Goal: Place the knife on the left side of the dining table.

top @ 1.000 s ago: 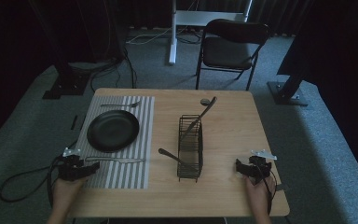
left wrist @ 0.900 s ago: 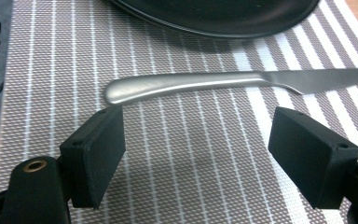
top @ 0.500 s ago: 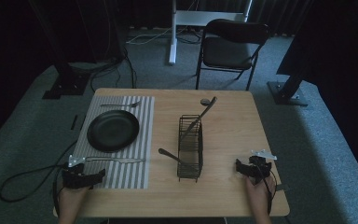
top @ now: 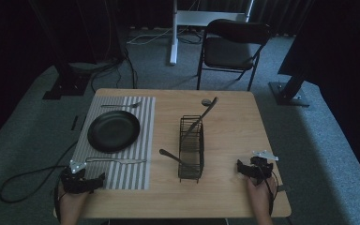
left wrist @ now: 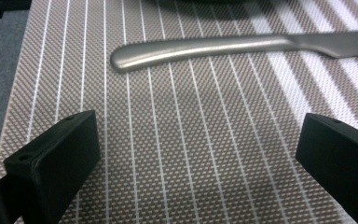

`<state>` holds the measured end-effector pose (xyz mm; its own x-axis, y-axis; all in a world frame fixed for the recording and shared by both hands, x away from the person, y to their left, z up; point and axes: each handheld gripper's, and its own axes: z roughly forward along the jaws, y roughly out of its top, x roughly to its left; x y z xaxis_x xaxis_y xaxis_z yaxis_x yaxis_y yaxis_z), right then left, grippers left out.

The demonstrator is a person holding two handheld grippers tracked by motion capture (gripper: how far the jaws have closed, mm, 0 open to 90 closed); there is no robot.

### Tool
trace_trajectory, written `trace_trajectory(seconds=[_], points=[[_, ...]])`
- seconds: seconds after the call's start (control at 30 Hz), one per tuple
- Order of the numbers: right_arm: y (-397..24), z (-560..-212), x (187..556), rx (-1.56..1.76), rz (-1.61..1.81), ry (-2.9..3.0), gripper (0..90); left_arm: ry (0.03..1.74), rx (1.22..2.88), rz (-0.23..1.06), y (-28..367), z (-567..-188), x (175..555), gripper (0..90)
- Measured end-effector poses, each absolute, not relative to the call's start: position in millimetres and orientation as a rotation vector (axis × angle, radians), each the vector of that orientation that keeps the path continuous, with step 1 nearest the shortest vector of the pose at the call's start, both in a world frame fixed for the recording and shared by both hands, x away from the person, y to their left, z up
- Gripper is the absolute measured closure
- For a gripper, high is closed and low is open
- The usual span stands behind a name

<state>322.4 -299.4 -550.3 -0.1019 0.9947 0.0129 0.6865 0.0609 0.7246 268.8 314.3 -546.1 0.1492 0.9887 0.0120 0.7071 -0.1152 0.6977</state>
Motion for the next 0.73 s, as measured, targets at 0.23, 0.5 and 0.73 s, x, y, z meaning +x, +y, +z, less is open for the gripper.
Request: trace_trajectory(seconds=[0.23, 0.5, 0.73], points=[[-299.4, -550.3, 322.4, 1.673, 0.804, 1.843, 12.6, 1.607, 1.900, 0.655, 314.5, -546.8, 270.2, 0.2], [-299.4, -550.3, 322.4, 1.673, 0.804, 1.843, 12.6, 1.616, 1.899, 0.658, 313.7, -546.8, 270.5, 0.2], [-299.4, -550.3, 322.4, 1.673, 0.803, 1.843, 12.6, 1.616, 1.899, 0.658, 313.6, -546.8, 270.4, 0.2]])
